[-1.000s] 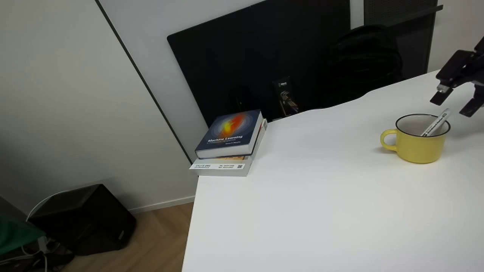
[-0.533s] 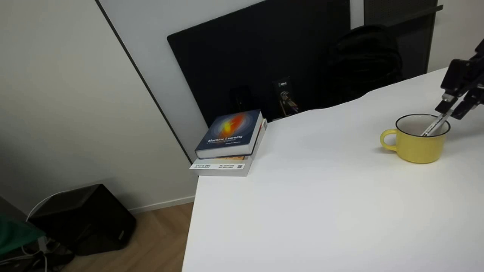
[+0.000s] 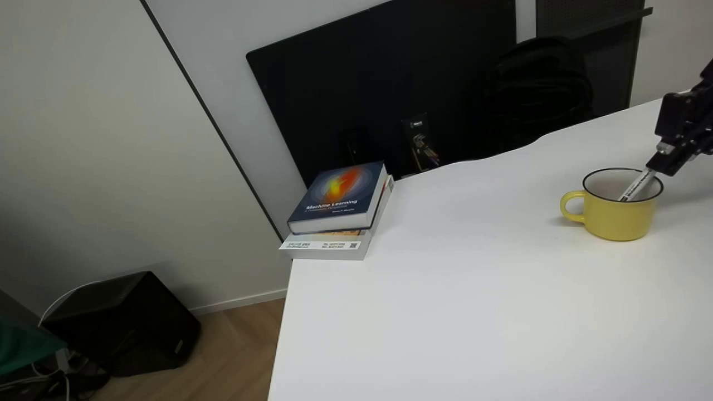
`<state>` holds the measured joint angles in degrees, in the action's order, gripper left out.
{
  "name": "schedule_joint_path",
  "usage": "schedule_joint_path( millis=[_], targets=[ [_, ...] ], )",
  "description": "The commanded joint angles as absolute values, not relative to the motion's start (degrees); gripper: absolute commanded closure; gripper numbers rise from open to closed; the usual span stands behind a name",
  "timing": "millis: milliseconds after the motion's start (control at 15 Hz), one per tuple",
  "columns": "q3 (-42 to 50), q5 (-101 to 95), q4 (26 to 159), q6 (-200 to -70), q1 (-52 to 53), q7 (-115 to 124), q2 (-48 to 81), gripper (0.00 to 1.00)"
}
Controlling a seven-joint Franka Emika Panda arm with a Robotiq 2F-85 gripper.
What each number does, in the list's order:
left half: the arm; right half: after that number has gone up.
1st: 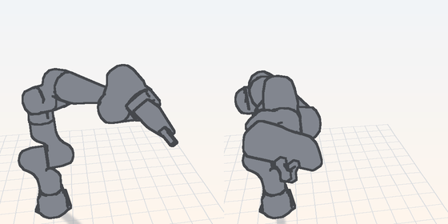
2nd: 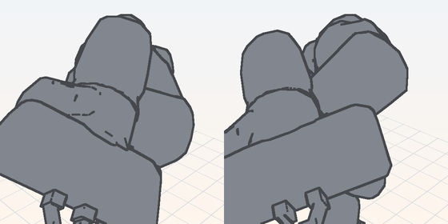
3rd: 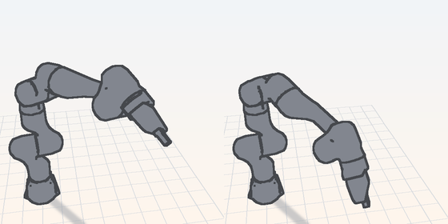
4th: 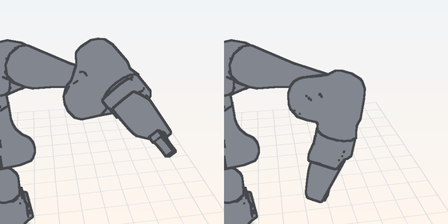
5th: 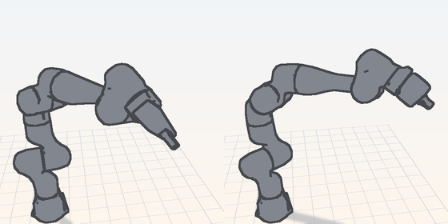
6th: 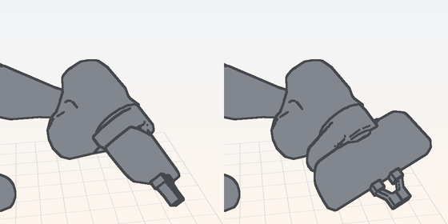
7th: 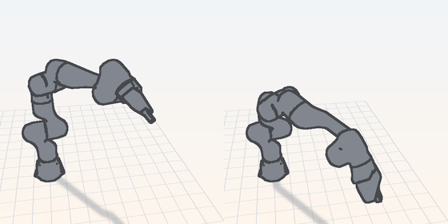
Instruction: Remove the blue marker from the yellow mug
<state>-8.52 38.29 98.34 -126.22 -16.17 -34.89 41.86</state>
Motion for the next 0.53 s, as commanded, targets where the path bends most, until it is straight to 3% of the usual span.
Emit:
schedule_joint_path(
  millis=[0, 467],
  targets=[
    [-8.39, 38.35, 97.87, -124.31, -16.11, -34.38, 41.35, 0.96],
    [-7.8, 35.23, 96.03, -120.95, -13.35, -32.87, 36.91, 0.96]
  ],
)
